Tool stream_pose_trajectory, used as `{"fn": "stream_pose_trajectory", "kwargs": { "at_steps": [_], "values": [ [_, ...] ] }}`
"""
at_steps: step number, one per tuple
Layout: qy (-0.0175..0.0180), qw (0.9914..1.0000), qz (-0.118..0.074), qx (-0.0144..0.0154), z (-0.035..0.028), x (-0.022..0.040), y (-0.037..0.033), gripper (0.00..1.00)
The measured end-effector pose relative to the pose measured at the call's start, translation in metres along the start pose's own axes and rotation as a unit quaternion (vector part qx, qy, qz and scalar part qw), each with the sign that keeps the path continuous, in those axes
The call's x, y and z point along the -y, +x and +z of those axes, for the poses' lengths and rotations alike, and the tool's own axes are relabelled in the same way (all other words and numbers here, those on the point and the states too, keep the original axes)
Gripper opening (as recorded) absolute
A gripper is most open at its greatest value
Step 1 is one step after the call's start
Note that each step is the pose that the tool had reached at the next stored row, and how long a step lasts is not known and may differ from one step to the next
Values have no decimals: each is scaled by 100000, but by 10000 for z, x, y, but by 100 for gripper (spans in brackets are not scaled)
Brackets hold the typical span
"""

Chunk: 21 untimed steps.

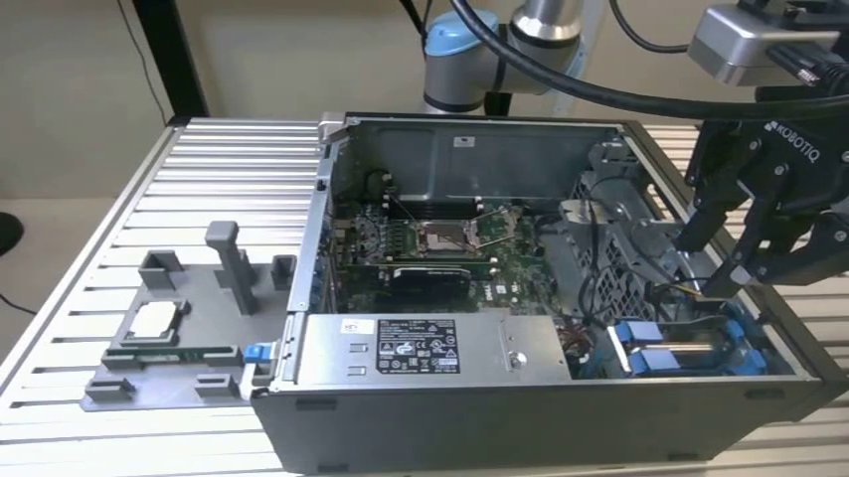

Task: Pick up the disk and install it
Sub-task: 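Insert the disk into the insertion slot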

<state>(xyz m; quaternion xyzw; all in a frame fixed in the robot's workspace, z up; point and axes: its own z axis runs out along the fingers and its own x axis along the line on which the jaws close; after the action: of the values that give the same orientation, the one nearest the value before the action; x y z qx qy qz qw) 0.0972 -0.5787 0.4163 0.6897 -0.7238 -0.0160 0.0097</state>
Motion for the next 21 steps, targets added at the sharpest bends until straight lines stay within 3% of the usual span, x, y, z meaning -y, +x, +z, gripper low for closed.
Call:
{"fn": "stream_pose_trajectory", "kwargs": {
  "at_steps": [7, 21],
  "values": [
    [118, 100000, 2, -9, 2, 37, -4, 100],
    [117, 100000, 5, -7, 2, 40, -4, 100]
  ]
}}
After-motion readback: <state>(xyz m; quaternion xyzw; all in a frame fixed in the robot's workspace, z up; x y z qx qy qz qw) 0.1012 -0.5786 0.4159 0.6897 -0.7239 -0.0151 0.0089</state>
